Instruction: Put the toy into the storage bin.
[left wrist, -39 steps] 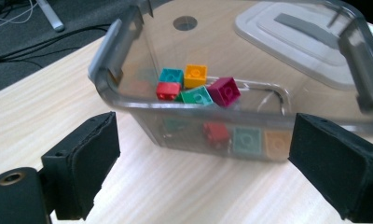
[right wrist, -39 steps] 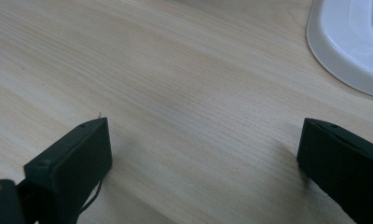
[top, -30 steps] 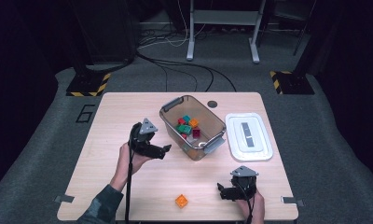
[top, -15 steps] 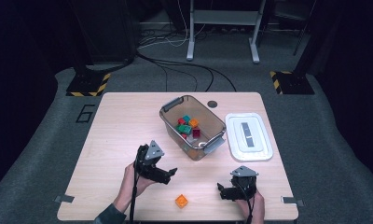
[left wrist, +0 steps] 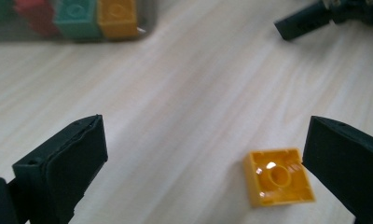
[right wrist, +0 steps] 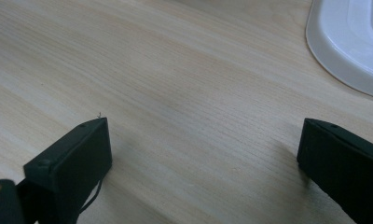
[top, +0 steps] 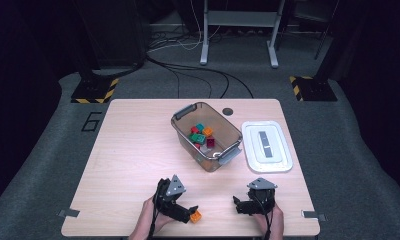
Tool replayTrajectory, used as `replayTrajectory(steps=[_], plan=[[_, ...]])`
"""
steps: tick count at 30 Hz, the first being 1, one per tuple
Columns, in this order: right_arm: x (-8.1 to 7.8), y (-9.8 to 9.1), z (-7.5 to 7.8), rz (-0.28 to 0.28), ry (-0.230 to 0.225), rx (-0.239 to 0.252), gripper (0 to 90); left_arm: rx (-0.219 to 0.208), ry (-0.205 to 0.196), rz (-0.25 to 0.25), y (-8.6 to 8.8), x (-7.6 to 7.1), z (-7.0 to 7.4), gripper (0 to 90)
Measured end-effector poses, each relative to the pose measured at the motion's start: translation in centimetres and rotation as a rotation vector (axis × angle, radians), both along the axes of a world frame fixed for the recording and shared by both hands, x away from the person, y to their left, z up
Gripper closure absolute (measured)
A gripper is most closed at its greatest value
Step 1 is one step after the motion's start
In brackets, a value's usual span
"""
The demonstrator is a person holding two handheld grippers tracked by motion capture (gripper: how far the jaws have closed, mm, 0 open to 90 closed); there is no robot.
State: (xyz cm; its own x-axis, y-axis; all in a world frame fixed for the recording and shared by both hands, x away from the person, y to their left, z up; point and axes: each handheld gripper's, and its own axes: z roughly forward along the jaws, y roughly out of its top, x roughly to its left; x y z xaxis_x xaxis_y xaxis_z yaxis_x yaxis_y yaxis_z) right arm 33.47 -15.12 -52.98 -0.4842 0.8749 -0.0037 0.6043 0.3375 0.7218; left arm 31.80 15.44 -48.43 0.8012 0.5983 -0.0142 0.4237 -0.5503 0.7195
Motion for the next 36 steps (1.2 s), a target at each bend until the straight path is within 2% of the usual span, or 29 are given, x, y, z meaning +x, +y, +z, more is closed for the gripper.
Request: replayTrajectory(steps=[7,10,12,14,15,17,20,21,25,27,36], plan=[[0.0,0.0,0.0,0.000,0.001,0.000,2.0,0.019,0.033,-0.038,-1.0,-1.6,-1.8,0.0],[0.0,0.0,0.0,0.000,0.000,0.000,2.0,0.016,0.035,-0.046,-1.1,-1.8,-2.2,5.2],[0.0,0.0,0.0,0.000,0.000,0.000,2.0,0.018,0.034,-0.060,-1.2,-2.1,-2.5,13.7],[0.0,0.0,0.0,0.000,0.000,0.000,1.9,0.023,0.027,-0.067,-1.2,-2.2,-2.6,18.4],[0.0,0.0,0.0,0.000,0.000,0.000,2.0,0.023,0.030,-0.072,-1.1,-2.3,-2.7,24.5],[0.0,0.0,0.0,0.000,0.000,0.000,2.0,0.022,0.033,-0.083,-1.1,-2.3,-2.8,28.3],[0.0,0.0,0.0,0.000,0.000,0.000,2.0,0.027,0.035,-0.086,-1.1,-2.3,-3.0,39.8],[0.0,0.0,0.0,0.000,0.000,0.000,2.0,0.020,0.039,-0.092,-1.1,-2.4,-3.2,46.2],[0.0,0.0,0.0,-0.001,0.000,0.000,1.9,0.002,0.036,-0.092,-0.8,-2.1,-3.3,57.6],[0.0,0.0,0.0,-0.001,0.000,0.000,2.0,-0.015,0.038,-0.082,-0.5,-1.9,-3.3,58.3],[0.0,0.0,0.0,0.000,0.000,0.000,2.0,-0.030,0.022,-0.046,0.8,-0.8,-2.3,58.7]])
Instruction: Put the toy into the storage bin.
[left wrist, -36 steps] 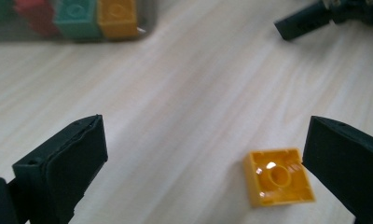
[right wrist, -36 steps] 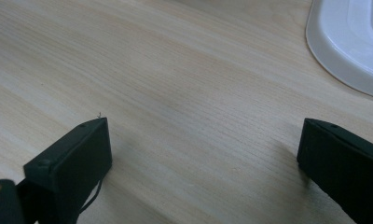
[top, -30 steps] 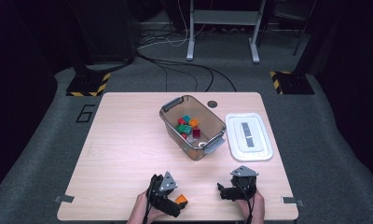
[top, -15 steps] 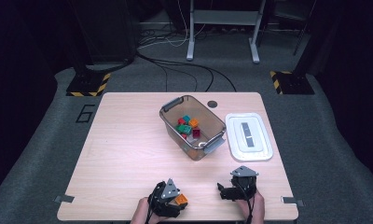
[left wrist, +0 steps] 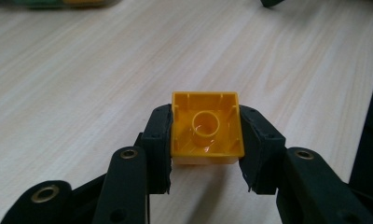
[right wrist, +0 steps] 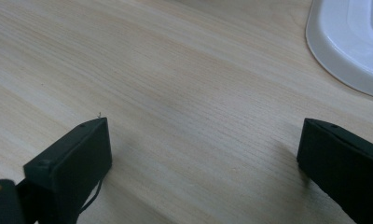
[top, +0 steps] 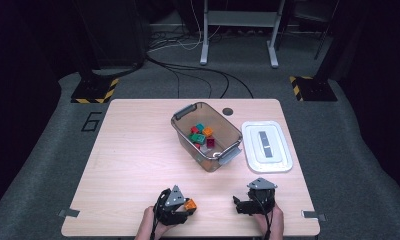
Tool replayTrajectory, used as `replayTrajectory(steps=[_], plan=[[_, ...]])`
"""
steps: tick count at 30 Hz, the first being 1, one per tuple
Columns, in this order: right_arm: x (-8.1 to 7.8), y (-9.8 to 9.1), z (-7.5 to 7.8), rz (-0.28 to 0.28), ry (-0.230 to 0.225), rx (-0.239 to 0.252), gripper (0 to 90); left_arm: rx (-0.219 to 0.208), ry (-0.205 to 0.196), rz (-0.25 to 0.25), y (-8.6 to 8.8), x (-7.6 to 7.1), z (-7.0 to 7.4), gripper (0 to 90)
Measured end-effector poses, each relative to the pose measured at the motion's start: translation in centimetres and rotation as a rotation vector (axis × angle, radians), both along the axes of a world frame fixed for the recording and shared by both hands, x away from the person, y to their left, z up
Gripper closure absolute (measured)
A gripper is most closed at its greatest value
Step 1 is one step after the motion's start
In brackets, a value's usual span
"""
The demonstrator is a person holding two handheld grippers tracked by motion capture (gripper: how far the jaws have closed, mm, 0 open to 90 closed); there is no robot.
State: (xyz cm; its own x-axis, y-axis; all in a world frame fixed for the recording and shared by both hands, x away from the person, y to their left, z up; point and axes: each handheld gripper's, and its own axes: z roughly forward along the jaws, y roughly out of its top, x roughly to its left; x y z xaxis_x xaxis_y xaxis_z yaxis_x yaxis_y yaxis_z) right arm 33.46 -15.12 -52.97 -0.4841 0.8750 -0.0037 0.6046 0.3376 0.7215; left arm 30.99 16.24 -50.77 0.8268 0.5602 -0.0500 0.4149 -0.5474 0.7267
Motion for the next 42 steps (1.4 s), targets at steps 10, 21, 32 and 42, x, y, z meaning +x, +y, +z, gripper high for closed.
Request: replayTrajectory(steps=[10,21,32,42], plan=[[0.0,0.0,0.0,0.000,0.000,0.001,2.0,-0.020,-0.039,0.066,1.5,2.5,2.4,58.7],[0.0,0.0,0.0,0.000,0.001,0.001,2.0,-0.033,-0.068,0.117,2.7,4.7,4.5,58.7],[0.0,0.0,0.0,0.000,0.000,0.001,2.0,-0.031,-0.107,0.151,3.4,6.4,6.2,58.7],[0.0,0.0,0.0,0.000,0.000,0.001,2.0,-0.043,-0.135,0.183,4.1,8.1,8.3,58.7]])
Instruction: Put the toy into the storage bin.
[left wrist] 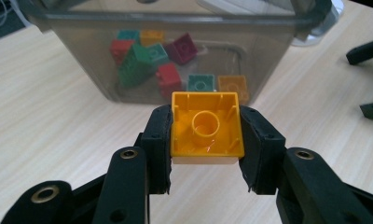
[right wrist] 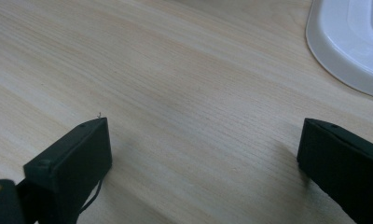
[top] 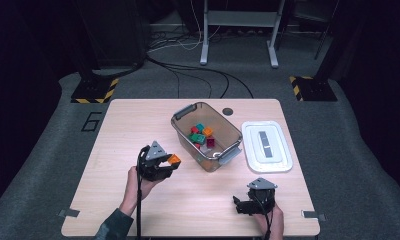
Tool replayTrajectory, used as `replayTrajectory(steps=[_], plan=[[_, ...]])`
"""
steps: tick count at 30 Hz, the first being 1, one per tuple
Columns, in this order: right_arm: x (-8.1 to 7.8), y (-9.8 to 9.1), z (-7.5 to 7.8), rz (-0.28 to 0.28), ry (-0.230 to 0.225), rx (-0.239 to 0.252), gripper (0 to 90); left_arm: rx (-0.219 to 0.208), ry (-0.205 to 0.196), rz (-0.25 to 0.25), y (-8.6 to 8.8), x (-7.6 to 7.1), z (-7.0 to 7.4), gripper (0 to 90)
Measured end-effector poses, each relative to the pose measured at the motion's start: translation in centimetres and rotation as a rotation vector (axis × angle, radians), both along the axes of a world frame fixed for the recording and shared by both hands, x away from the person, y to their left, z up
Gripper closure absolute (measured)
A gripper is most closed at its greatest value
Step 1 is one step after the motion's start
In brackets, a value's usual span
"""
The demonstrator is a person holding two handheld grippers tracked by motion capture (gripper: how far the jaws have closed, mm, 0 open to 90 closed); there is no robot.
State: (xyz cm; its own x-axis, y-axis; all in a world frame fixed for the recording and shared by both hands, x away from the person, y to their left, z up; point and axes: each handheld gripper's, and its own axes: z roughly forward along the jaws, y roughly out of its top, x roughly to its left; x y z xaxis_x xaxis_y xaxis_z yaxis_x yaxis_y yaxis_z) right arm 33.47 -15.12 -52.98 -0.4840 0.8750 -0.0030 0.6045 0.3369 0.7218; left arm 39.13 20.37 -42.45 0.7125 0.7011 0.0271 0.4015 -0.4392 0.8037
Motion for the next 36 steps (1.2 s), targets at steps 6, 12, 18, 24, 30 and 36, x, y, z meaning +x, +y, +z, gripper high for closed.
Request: replayTrajectory(steps=[6,12,18,24,30,36], plan=[[0.0,0.0,0.0,0.000,0.000,0.000,2.0,-0.009,-0.021,0.008,0.2,1.0,1.7,58.7],[0.0,0.0,0.0,0.000,0.000,0.000,2.0,-0.023,-0.050,0.017,0.4,2.0,3.3,58.7],[0.0,0.0,0.0,0.000,0.001,0.000,2.0,-0.041,-0.068,0.016,0.2,3.3,5.3,58.6],[0.0,0.0,0.0,0.000,0.000,0.000,2.0,-0.043,-0.086,0.012,-0.2,4.6,7.0,58.7],[0.0,0.0,0.0,0.000,0.000,0.000,2.0,-0.026,-0.092,0.021,-1.3,6.7,8.1,58.7],[0.0,0.0,0.0,0.000,0.000,0.000,2.0,-0.012,-0.071,0.021,-2.5,8.5,8.2,58.6]])
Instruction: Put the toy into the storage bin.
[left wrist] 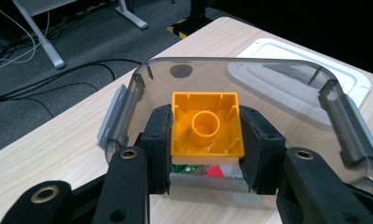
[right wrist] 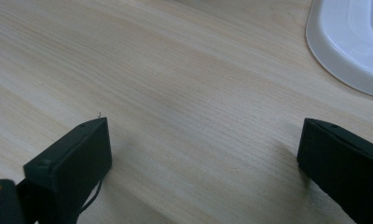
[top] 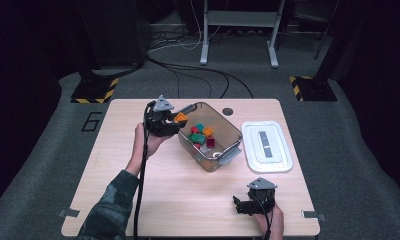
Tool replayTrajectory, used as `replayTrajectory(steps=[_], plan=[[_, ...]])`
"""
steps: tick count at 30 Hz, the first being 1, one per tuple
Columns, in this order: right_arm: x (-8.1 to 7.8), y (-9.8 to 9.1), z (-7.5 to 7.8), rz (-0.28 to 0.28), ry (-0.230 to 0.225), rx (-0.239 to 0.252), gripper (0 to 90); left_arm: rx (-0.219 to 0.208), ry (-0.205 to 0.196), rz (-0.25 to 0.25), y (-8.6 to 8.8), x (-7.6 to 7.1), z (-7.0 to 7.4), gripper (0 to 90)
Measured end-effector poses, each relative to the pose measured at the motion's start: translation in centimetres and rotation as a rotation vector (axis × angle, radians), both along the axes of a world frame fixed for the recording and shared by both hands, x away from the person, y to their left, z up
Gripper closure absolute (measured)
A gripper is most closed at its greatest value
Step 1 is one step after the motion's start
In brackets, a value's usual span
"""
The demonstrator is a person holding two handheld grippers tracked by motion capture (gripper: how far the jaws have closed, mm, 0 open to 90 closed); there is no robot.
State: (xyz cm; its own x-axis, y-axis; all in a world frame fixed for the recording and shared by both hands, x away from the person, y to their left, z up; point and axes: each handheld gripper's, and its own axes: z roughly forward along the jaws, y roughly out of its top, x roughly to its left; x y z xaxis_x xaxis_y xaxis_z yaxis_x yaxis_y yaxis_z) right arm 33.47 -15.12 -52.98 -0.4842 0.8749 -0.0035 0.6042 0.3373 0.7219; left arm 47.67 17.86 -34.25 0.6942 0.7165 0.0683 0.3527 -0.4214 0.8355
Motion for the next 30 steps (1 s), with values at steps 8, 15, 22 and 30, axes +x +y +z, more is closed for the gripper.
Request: replayTrajectory(steps=[8,15,22,30], plan=[[0.0,0.0,0.0,-0.004,0.000,0.001,2.0,0.037,0.050,0.019,-1.4,2.8,-1.2,58.5],[0.0,0.0,0.0,-0.004,-0.001,0.001,2.0,0.057,0.106,0.035,-2.0,4.7,-3.1,58.4],[0.0,0.0,0.0,-0.004,0.000,0.001,2.0,0.070,0.139,0.058,-2.4,6.0,-4.4,58.3],[0.0,0.0,0.0,-0.002,0.000,0.001,2.1,0.035,0.149,0.087,-1.8,5.6,-4.1,13.9]])
